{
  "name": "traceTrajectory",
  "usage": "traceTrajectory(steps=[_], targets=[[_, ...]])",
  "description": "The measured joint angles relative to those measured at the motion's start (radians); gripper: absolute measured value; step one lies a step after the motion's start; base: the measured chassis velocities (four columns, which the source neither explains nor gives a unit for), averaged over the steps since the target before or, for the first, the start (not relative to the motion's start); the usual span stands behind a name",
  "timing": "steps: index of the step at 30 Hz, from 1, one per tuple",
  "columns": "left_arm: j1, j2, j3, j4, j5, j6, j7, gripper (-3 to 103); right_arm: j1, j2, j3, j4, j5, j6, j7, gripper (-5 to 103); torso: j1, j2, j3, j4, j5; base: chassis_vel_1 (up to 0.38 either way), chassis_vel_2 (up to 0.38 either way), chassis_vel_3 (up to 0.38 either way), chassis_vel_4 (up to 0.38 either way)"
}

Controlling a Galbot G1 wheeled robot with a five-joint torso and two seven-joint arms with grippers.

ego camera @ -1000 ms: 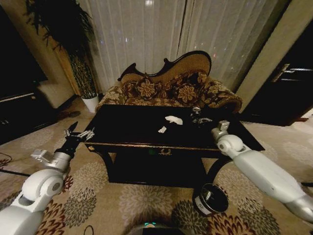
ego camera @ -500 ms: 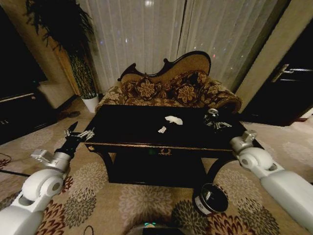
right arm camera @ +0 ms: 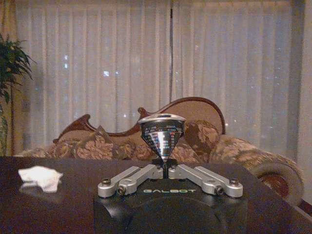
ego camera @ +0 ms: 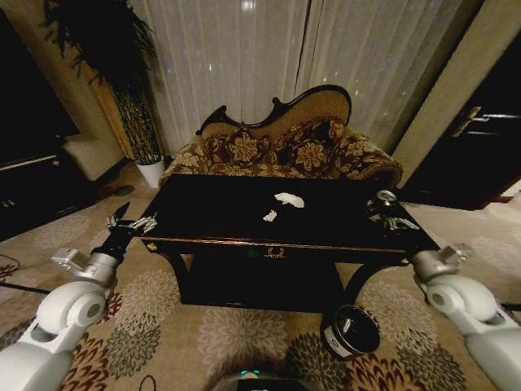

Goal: Move to the front of the table and place the trash on the table into the trash bin.

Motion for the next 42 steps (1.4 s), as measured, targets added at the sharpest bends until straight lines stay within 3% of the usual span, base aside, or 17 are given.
traceTrajectory(steps=[13, 20, 30, 34, 42], targets=[[0.000, 0.000, 0.000, 0.000, 0.000, 0.000, 0.000, 100, -0.160, 0.206, 0.088, -0.040, -0.147, 0.143, -0.095, 0, 0.000, 0.000, 0.000, -0.0002, 0.0000, 0.000, 0.000, 0.000, 0.000], [0.000, 0.000, 0.000, 0.000, 0.000, 0.000, 0.000, 100, -0.173, 0.259, 0.084, -0.093, -0.191, 0.189, -0.110, 0, 0.000, 0.000, 0.000, 0.0000, -0.0002, 0.000, 0.000, 0.000, 0.000], [0.000, 0.000, 0.000, 0.000, 0.000, 0.000, 0.000, 100, -0.136, 0.347, 0.004, -0.254, -0.223, 0.248, -0.159, 0, 0.000, 0.000, 0.000, -0.0001, -0.0001, 0.000, 0.000, 0.000, 0.000], [0.000, 0.000, 0.000, 0.000, 0.000, 0.000, 0.000, 100, -0.081, 0.379, -0.046, -0.398, -0.274, 0.290, -0.170, 0, 0.000, 0.000, 0.000, 0.0000, 0.0000, 0.000, 0.000, 0.000, 0.000], [0.000, 0.000, 0.000, 0.000, 0.000, 0.000, 0.000, 100, 0.014, 0.400, -0.116, -0.606, -0.344, 0.338, -0.177, 0, 0.000, 0.000, 0.000, -0.0001, -0.0002, 0.000, 0.000, 0.000, 0.000]])
